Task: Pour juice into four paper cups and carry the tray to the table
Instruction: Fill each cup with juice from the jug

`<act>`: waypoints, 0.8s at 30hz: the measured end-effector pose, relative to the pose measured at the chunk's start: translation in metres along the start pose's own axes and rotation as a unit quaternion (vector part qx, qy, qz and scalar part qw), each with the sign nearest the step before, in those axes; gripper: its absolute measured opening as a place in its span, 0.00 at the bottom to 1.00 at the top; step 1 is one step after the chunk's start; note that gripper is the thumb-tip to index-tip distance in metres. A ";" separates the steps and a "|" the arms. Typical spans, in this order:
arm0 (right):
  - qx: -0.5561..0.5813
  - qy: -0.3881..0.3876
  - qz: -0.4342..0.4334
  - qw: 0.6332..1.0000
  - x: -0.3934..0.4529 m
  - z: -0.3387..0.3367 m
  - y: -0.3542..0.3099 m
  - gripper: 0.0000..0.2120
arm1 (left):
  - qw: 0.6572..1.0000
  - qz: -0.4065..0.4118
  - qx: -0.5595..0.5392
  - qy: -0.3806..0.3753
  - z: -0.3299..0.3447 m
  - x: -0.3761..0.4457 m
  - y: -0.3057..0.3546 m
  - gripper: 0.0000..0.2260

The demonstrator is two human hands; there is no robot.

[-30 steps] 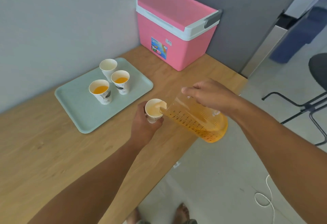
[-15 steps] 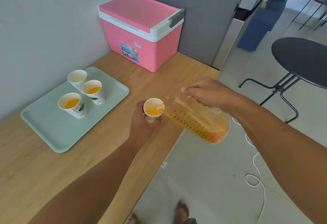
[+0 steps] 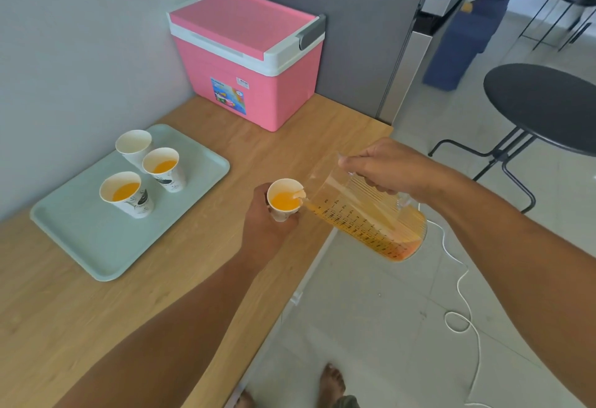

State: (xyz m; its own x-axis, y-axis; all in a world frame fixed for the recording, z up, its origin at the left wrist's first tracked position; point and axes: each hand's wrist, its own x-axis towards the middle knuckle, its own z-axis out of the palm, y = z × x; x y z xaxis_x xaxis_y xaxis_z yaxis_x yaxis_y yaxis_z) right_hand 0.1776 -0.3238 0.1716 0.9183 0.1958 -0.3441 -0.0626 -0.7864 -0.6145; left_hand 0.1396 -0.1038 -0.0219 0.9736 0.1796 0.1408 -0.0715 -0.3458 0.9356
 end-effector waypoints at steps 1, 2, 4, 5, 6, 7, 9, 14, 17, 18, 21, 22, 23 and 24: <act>0.001 -0.002 0.000 1.000 0.000 0.001 -0.001 0.22 | 1.000 0.000 0.002 0.001 -0.001 -0.001 0.000 0.29; 0.003 -0.004 -0.001 1.000 0.001 0.002 -0.002 0.23 | 1.000 0.000 0.002 0.001 -0.003 -0.002 0.000 0.30; 0.005 -0.009 -0.004 1.000 0.003 0.006 -0.004 0.23 | 1.000 -0.004 0.004 0.004 -0.008 -0.004 -0.001 0.30; 0.008 -0.013 -0.004 1.000 0.003 0.009 -0.006 0.23 | 1.000 -0.007 0.004 0.007 -0.011 -0.006 -0.002 0.30; 0.012 -0.017 -0.005 1.000 0.004 0.012 -0.007 0.23 | 1.000 -0.009 0.004 0.012 -0.014 -0.007 -0.004 0.30; 0.019 -0.023 -0.005 1.000 0.005 0.015 -0.009 0.23 | 1.000 -0.010 0.006 0.019 -0.018 -0.008 -0.005 0.30; 0.035 -0.037 -0.006 0.999 0.007 0.022 -0.014 0.23 | 0.999 -0.021 0.010 0.031 -0.026 -0.010 -0.009 0.30; 0.130 -0.073 -0.011 0.989 0.011 0.048 -0.025 0.23 | 0.996 -0.060 0.010 0.065 -0.057 -0.018 -0.017 0.31; 0.192 -0.078 -0.018 0.978 0.013 0.068 -0.033 0.23 | 0.993 -0.072 0.028 0.084 -0.081 -0.025 -0.024 0.32; 0.207 -0.078 -0.017 0.975 0.014 0.076 -0.037 0.23 | 0.993 -0.076 0.034 0.090 -0.089 -0.028 -0.026 0.32; 0.257 -0.087 -0.011 0.962 0.017 0.100 -0.050 0.24 | 0.989 -0.091 0.051 0.105 -0.116 -0.037 -0.028 0.33; 0.273 -0.093 -0.011 0.958 0.017 0.107 -0.055 0.24 | 0.987 -0.099 0.054 0.110 -0.126 -0.040 -0.029 0.33; 0.287 -0.098 -0.012 0.953 0.017 0.114 -0.060 0.24 | 0.986 -0.107 0.057 0.118 -0.136 -0.043 -0.030 0.33; 0.301 -0.103 -0.014 0.948 0.017 0.120 -0.065 0.24 | 0.983 -0.113 0.057 0.130 -0.147 -0.046 -0.032 0.33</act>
State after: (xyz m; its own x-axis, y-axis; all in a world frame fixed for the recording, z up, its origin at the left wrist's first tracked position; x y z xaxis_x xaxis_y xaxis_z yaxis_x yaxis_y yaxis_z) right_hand 0.1503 -0.1991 0.1201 0.8315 0.3702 -0.4141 -0.3077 -0.3137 -0.8983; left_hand 0.0654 0.0343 -0.0105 0.8729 0.4873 0.0251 0.1793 -0.3682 0.9123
